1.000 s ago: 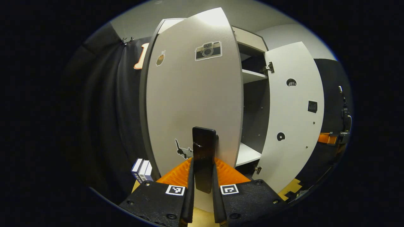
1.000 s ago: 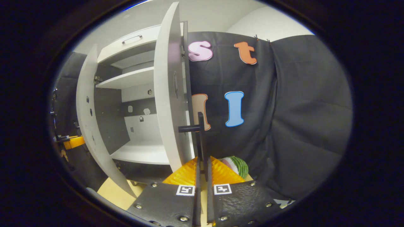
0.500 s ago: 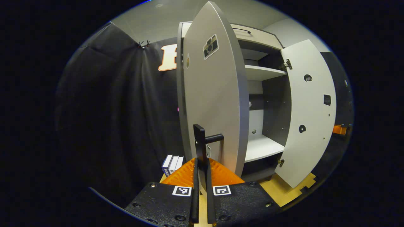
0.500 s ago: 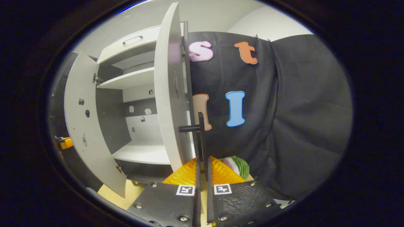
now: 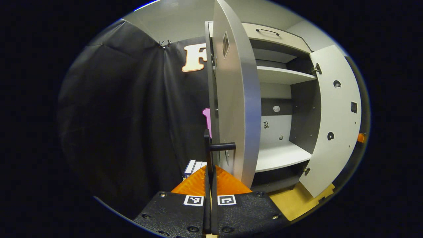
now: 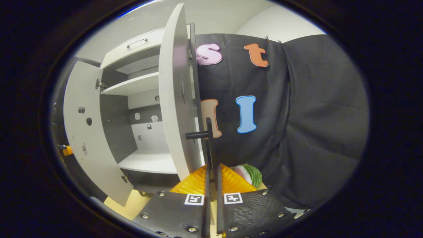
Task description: Open the right door of the double-door shoe cabinet with the right hand, and open the left door with the left hand.
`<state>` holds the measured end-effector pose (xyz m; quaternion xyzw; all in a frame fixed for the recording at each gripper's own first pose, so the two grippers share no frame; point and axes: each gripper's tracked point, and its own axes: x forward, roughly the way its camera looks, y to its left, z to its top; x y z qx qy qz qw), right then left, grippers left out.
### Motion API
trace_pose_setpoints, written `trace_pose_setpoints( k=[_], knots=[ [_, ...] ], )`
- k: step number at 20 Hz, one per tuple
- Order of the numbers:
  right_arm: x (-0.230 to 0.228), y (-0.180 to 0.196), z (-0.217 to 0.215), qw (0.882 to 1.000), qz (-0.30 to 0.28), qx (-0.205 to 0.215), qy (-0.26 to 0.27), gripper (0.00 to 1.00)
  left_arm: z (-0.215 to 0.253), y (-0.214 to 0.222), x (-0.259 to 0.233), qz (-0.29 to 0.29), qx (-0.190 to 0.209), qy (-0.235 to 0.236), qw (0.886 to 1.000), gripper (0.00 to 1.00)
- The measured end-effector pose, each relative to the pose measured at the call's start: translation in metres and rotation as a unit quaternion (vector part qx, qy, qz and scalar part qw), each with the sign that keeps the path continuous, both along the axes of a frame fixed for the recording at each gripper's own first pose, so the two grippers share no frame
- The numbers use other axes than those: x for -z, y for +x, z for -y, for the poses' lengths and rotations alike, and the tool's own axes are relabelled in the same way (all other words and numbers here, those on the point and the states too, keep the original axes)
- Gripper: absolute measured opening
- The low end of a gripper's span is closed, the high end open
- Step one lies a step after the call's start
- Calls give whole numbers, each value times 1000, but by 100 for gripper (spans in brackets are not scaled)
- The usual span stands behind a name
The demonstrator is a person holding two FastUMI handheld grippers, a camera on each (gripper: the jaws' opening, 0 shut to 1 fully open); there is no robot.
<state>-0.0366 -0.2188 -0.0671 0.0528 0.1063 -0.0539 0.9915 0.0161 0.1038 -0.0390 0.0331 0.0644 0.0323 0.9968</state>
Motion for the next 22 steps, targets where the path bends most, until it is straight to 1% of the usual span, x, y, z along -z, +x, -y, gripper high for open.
trace_pose_setpoints(
  k=[1,2,3,4,6,10,13,16,17,18,20,21,22],
  knots=[
    [0,0,1,1000,0,1,0,8,-4,-1,0,2,3,-5,1000,0],
    [1,1,1,1000,-1,2,0,8,-7,-1,-2,7,6,-16,1000,4],
    [2,1,1,1000,-2,3,0,8,-10,0,-1,7,7,-24,1000,0],
    [3,2,1,1000,-3,4,1,8,-12,0,-1,10,10,-29,999,1],
    [5,2,3,1000,-4,7,0,8,-17,0,0,15,20,-27,999,0],
    [5,3,3,1000,-5,5,1,7,-23,3,0,18,42,-36,998,2],
    [6,4,4,1000,-6,4,-2,8,-23,6,7,11,59,-22,998,2],
    [8,3,2,1000,-6,1,-2,8,-23,7,9,8,61,-48,997,5],
    [7,3,3,1000,-6,0,-3,8,-25,8,9,10,59,-44,997,5],
    [7,2,3,1000,-5,0,-4,8,-27,9,11,10,59,-42,997,7],
    [7,2,3,1000,-5,-1,-6,8,-31,7,10,9,57,-44,997,17],
    [7,2,4,1000,-5,0,-6,8,-34,7,10,10,54,-45,997,25],
    [7,3,5,1000,-5,2,-6,8,-38,7,11,9,52,-47,998,24]
  ],
)
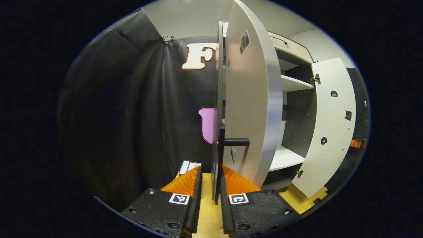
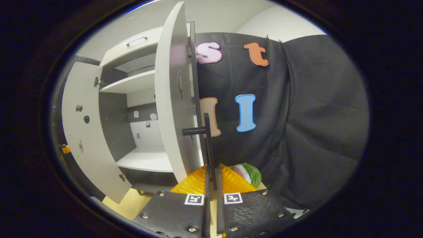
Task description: Open the right door of the double-door shoe cabinet with the right hand, and open the left door with the left hand.
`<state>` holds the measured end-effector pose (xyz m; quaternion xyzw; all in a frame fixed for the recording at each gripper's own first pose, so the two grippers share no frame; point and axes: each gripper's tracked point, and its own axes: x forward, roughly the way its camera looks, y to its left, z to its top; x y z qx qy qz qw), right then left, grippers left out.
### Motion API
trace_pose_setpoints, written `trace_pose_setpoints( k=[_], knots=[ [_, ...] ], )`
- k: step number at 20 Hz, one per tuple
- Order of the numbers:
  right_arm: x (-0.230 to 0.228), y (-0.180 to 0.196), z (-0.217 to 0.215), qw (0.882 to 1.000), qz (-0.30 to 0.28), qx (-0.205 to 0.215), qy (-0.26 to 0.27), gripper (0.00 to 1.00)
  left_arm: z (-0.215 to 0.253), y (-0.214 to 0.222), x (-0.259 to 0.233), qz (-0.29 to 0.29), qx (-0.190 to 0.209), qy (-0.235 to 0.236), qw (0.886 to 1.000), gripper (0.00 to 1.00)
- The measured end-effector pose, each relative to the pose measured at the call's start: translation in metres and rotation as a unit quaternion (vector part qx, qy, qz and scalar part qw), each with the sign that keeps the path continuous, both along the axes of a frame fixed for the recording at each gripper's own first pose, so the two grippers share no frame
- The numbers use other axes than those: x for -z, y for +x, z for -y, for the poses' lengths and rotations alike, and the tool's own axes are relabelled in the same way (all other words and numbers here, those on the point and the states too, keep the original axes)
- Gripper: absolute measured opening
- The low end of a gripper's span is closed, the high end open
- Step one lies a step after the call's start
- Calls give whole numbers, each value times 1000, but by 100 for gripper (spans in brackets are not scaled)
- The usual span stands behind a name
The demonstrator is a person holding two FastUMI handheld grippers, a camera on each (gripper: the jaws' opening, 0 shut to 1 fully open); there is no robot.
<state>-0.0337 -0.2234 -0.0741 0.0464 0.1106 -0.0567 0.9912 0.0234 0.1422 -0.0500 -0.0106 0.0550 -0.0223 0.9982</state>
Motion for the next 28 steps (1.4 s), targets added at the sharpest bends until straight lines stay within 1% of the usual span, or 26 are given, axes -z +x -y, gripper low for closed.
trace_pose_setpoints(
  k=[1,2,3,4,5,6,7,9,10,11,12,13,21,22,23,26,28],
  knots=[
    [0,0,2,1000,0,3,-1,8,-5,0,0,0,-4,0,1000,36],
    [2,2,3,1000,0,3,-1,10,-9,1,0,0,-9,-2,1000,48],
    [2,2,5,1000,-1,7,0,16,-11,-1,0,0,-11,-4,1000,60],
    [2,2,8,1000,-2,12,-3,17,-11,-1,-1,1,-12,-5,1000,68],
    [2,0,14,1000,-3,23,-8,23,-12,-1,0,0,-13,-4,1000,76],
    [2,-3,19,999,-1,31,-11,32,-13,0,1,1,-13,-4,1000,84],
    [1,-4,22,999,-1,35,-11,41,-13,0,0,1,-13,-4,1000,81],
    [2,-5,26,999,1,40,-6,59,-13,0,0,2,-14,-2,1000,81],
    [2,-6,26,999,2,40,-2,71,-13,0,0,2,-14,-3,1000,81],
    [2,-5,26,999,3,40,1,83,-13,0,0,2,-15,-3,1000,86],
    [3,-5,25,999,4,40,4,83,-13,0,0,2,-16,-3,1000,82],
    [2,-6,26,999,5,42,4,75,-13,0,1,1,-16,-3,1000,86],
    [-3,-9,23,999,13,34,4,75,-13,-2,0,0,-11,1,1000,86],
    [-4,-10,22,999,15,32,3,75,-14,-4,-1,2,-11,1,1000,81],
    [-5,-12,21,999,16,31,2,75,-16,-6,-2,4,-13,2,1000,86],
    [-8,-17,18,999,18,33,-3,75,-22,-20,-3,6,-21,-1,1000,87],
    [-11,-22,14,999,20,34,-8,75,-22,-28,-3,3,-25,0,1000,92]
  ],
)
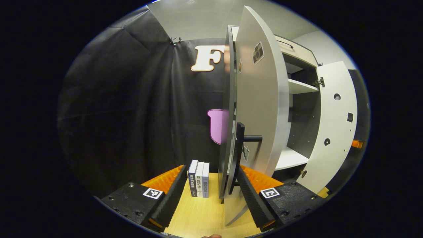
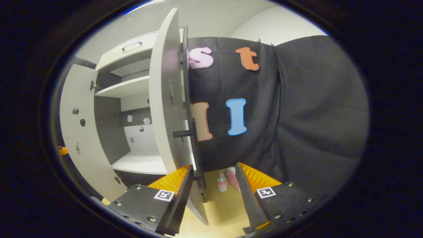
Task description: Open the right door of the double-door shoe cabinet with the right hand, and open the left door with the left hand.
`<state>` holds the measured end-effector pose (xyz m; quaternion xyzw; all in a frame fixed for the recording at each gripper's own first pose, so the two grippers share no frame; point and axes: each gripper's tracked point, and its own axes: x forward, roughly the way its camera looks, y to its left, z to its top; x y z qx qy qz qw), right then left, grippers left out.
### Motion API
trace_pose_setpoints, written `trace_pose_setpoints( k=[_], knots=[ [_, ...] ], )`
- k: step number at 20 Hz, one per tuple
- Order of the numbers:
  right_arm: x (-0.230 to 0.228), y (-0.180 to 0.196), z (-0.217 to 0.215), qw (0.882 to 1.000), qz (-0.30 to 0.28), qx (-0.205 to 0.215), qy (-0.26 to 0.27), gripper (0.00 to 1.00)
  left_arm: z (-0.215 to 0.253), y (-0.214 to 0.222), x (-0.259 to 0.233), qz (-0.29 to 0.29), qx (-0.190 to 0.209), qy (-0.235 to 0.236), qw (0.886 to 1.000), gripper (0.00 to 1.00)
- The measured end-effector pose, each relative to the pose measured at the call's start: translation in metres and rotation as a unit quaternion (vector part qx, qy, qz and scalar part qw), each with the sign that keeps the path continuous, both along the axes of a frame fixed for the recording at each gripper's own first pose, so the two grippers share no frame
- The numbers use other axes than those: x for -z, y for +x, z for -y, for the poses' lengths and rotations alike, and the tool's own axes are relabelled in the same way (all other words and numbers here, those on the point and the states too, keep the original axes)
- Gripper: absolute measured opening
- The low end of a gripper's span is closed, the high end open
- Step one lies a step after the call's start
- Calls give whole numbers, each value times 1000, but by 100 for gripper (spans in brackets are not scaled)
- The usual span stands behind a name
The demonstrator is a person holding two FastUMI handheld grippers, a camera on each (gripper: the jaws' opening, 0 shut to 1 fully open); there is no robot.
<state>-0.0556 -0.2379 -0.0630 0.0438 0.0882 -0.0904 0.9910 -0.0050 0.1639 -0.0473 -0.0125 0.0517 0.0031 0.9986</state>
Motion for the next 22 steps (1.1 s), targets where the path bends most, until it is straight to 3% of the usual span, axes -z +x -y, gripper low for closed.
trace_pose_setpoints(
  k=[4,9,11,12,14,15,18,20,21,22],
  knots=[
    [-9,-16,-13,1000,8,-2,2,75,-10,-24,-11,1,-35,20,999,93],
    [-37,-26,-56,999,24,-42,17,75,12,-51,-40,19,-29,28,999,84],
    [-49,-27,-85,997,30,-70,7,75,36,-60,-47,25,-7,27,999,88],
    [-53,-26,-97,996,30,-80,-4,75,49,-63,-48,26,7,23,999,84],
    [-58,-27,-124,994,29,-105,-11,75,81,-68,-51,26,39,5,999,84],
    [-58,-27,-137,993,28,-118,-6,75,101,-70,-55,30,64,-6,998,88],
    [-61,-20,-178,988,31,-153,5,76,144,-67,-62,40,121,-32,991,88],
    [-63,-13,-201,985,35,-170,4,75,171,-61,-67,48,155,-40,986,84],
    [-64,-7,-211,984,36,-176,6,75,183,-56,-71,54,167,-41,984,93],
    [-65,0,-221,983,38,-179,10,75,196,-47,-73,56,177,-43,982,88]
  ],
)
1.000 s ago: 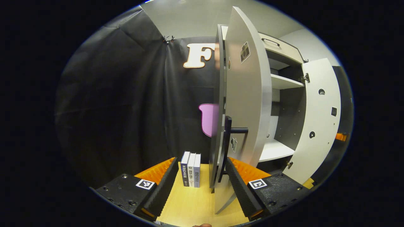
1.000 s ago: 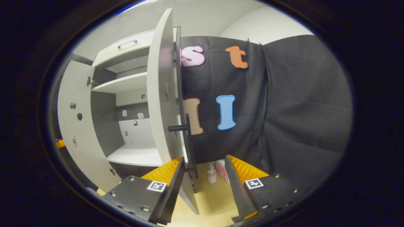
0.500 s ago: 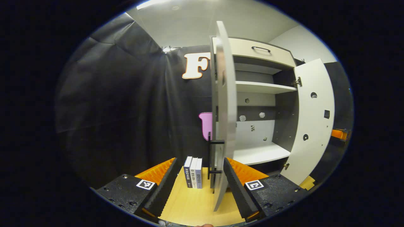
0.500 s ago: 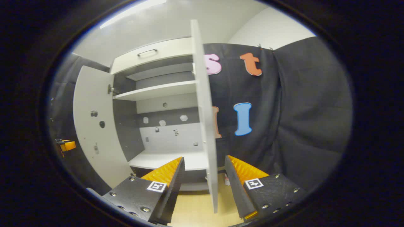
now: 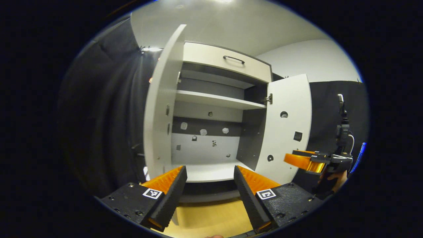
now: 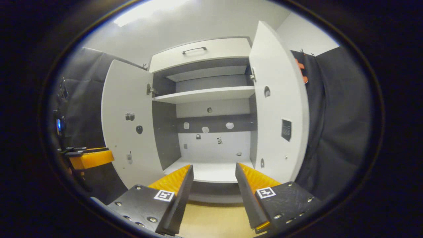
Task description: Open the right door of the double-door shoe cabinet with the right hand, and open the left door with the left hand.
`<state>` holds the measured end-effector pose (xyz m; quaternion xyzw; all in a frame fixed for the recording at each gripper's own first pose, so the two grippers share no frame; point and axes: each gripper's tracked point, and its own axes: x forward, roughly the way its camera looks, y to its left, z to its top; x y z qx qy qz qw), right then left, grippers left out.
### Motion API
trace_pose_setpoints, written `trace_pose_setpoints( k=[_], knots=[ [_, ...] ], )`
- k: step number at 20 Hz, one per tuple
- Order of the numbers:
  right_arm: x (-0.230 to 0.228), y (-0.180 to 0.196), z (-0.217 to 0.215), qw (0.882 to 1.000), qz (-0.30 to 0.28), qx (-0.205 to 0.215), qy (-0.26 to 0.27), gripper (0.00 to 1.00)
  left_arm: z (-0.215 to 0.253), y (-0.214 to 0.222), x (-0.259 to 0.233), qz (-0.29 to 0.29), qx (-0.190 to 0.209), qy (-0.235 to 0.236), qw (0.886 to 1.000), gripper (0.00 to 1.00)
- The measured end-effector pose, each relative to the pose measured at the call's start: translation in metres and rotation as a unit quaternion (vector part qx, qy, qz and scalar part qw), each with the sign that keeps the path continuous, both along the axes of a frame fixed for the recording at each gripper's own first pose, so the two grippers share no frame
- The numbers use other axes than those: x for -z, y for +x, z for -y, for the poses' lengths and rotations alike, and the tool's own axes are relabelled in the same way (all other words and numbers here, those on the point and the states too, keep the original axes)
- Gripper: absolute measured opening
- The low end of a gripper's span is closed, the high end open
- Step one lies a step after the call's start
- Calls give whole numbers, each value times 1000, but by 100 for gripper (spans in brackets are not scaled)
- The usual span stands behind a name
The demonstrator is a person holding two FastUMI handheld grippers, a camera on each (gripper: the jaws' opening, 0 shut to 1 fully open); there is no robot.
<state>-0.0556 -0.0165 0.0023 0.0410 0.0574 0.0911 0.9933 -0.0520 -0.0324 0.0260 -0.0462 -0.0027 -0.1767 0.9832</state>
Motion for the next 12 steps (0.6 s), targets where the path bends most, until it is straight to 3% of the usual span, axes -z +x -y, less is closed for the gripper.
trace_pose_setpoints(
  k=[1,2,4,12],
  knots=[
    [-3,6,-9,1000,0,-3,5,75,8,9,-3,4,5,-2,1000,93],
    [-6,12,-16,1000,4,-5,7,75,14,19,-4,6,6,-3,1000,84],
    [-8,24,-23,1000,8,-1,0,76,26,37,-5,4,5,-1,1000,88],
    [-5,53,-21,999,8,31,0,75,34,83,-17,16,-46,28,998,89]
  ],
)
